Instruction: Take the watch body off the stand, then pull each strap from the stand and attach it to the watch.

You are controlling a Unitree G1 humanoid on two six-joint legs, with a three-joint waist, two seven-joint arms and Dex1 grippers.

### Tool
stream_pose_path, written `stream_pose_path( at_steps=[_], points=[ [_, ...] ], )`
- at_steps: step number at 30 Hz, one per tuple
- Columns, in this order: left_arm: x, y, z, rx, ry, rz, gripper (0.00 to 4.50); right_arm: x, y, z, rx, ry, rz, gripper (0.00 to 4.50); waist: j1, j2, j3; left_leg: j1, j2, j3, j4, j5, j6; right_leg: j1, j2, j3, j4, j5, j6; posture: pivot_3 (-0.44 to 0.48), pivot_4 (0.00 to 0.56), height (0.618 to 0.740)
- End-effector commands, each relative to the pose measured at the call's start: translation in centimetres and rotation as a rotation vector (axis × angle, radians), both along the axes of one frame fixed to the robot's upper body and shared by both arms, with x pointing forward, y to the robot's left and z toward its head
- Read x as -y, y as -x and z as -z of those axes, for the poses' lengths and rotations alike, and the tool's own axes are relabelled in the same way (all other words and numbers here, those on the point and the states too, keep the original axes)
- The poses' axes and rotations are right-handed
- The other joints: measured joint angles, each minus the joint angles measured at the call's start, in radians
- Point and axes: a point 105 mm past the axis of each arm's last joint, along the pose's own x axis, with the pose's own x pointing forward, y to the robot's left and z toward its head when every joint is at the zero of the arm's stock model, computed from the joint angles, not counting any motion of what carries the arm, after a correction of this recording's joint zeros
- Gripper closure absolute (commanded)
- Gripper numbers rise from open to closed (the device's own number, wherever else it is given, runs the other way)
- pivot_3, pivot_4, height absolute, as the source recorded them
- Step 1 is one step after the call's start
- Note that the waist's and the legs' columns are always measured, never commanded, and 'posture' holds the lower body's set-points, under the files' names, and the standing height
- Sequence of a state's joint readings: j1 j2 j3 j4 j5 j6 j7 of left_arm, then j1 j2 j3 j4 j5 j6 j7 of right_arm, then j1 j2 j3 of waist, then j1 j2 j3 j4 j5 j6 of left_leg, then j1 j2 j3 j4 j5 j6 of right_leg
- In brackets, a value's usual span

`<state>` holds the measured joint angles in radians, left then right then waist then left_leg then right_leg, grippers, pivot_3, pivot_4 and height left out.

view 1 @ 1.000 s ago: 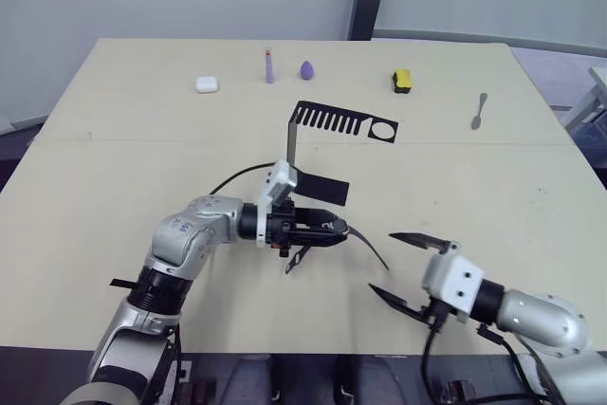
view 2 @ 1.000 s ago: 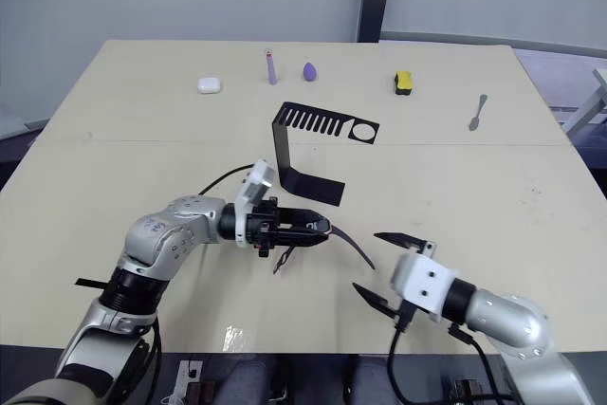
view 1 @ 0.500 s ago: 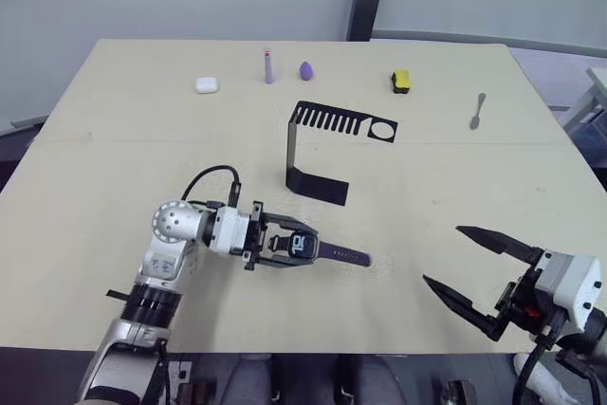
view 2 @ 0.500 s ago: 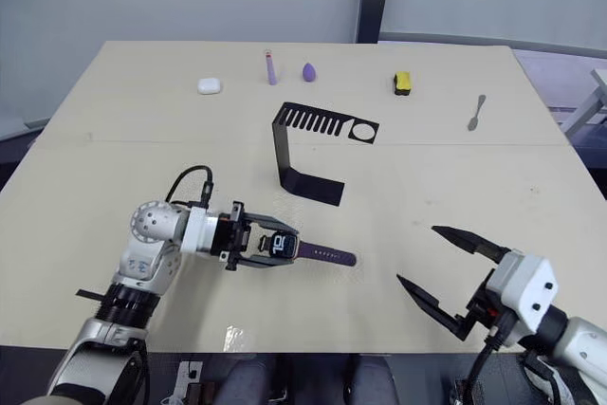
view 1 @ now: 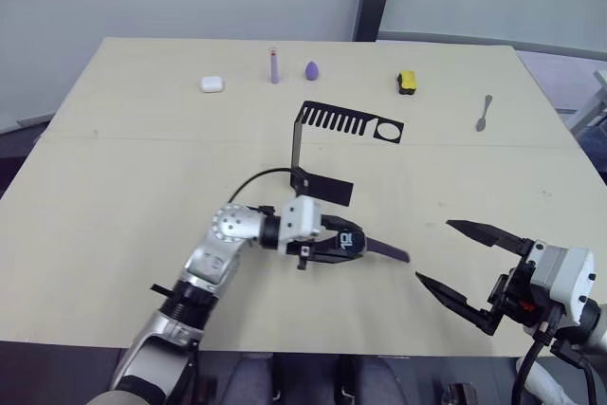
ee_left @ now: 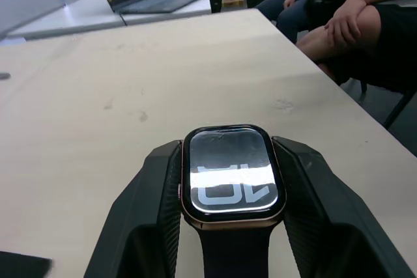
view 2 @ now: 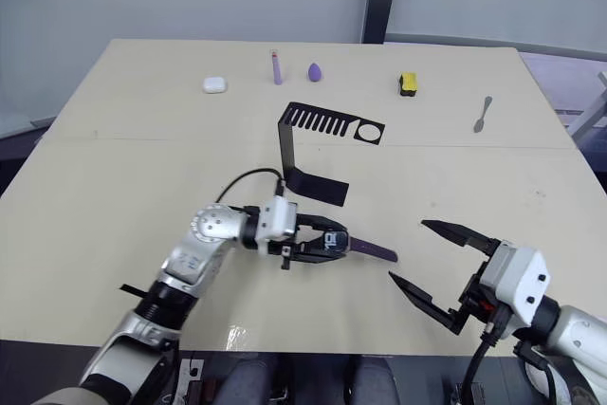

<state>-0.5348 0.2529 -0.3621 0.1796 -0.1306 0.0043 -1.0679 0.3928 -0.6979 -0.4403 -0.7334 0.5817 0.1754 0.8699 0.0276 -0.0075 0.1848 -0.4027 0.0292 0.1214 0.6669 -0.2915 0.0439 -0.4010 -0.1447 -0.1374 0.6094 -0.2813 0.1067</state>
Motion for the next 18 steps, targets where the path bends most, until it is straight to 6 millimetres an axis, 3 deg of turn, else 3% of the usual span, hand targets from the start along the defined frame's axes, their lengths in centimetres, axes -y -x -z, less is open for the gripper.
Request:
stream_pose_path(
  at_steps=[1,7,16,17,18],
  points=[
    [-0.5,-0.8,0.4,0.040,-0.047,-0.046,2.89,-0.5,0.1,-0.8,0.022,-0.007,-0.014,0.01,-0.001,0.000,0.000,0.000,0.000,0.000,0.000,0.000,0.000,0.000,0.000,0.000,0.000,0.000,0.000,0.000,0.150,0.740],
    [-2.3,-1.6,0.6,0.039,-0.068,-0.103,2.89,-0.4,0.1,-0.5,-0.001,-0.002,-0.005,0.01,0.000,0.000,0.000,0.000,0.000,0.000,0.000,0.000,0.000,-0.001,-0.001,0.001,0.000,0.000,0.000,0.000,0.150,0.740],
    [-2.3,-1.9,0.2,0.047,-0.038,-0.099,2.89,-0.2,-0.4,0.4,-0.033,0.008,-0.013,0.01,0.000,0.000,0.000,0.000,0.000,0.000,0.000,0.000,0.000,0.000,-0.002,0.001,0.001,0.000,0.000,0.000,0.150,0.740],
    [-2.5,-1.9,-0.1,0.047,-0.026,-0.091,1.87,-0.1,-0.4,0.5,-0.037,0.010,-0.013,0.00,0.000,0.000,0.000,0.000,0.000,0.000,0.000,0.000,0.000,0.000,-0.001,0.001,0.001,0.000,0.000,0.000,0.150,0.740],
    [-2.8,-1.8,-0.3,0.059,-0.019,-0.083,1.67,0.0,-0.5,0.6,-0.041,0.013,-0.013,0.00,0.000,0.000,0.000,0.000,0.000,0.000,0.000,0.000,0.000,-0.001,-0.001,0.000,0.001,0.000,0.000,0.000,0.150,0.740]
  ],
)
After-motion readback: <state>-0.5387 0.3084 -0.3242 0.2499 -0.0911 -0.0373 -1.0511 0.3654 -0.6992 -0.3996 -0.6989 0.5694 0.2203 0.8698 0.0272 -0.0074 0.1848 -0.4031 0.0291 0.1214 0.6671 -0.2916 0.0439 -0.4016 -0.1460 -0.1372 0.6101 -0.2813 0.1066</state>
